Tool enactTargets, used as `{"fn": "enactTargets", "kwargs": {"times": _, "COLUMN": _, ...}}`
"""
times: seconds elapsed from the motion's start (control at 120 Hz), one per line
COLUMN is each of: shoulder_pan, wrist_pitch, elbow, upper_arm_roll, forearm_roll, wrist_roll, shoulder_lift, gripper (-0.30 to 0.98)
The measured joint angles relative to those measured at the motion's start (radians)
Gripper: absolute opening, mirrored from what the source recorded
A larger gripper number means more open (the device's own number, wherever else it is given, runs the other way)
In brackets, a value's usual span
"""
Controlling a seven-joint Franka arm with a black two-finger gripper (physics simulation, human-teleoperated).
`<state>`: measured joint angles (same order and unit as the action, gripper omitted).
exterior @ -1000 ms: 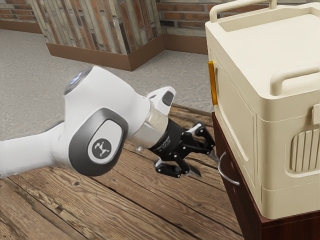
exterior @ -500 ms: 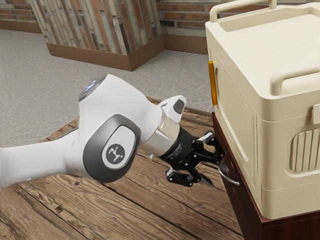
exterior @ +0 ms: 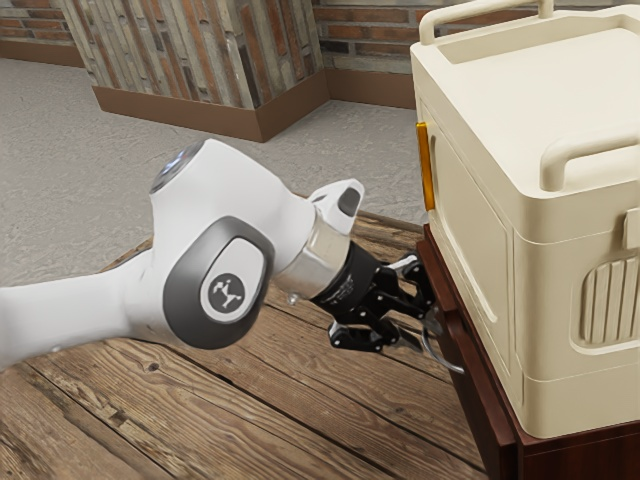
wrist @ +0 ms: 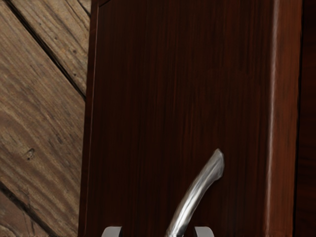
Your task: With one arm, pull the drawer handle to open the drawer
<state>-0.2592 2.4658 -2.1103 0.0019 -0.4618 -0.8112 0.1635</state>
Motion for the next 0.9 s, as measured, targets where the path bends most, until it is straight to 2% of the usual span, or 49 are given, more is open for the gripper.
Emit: {"fn": "enactTargets", "kwargs": {"times": 0.9, "shoulder_pan": -0.004, "wrist_pitch": -0.015, "elbow": -0.058, "upper_arm_roll": -0.008, "forearm_roll": 0.0, "wrist_roll": 0.047, "shoulder_lift": 0.063, "gripper": 0.01}}
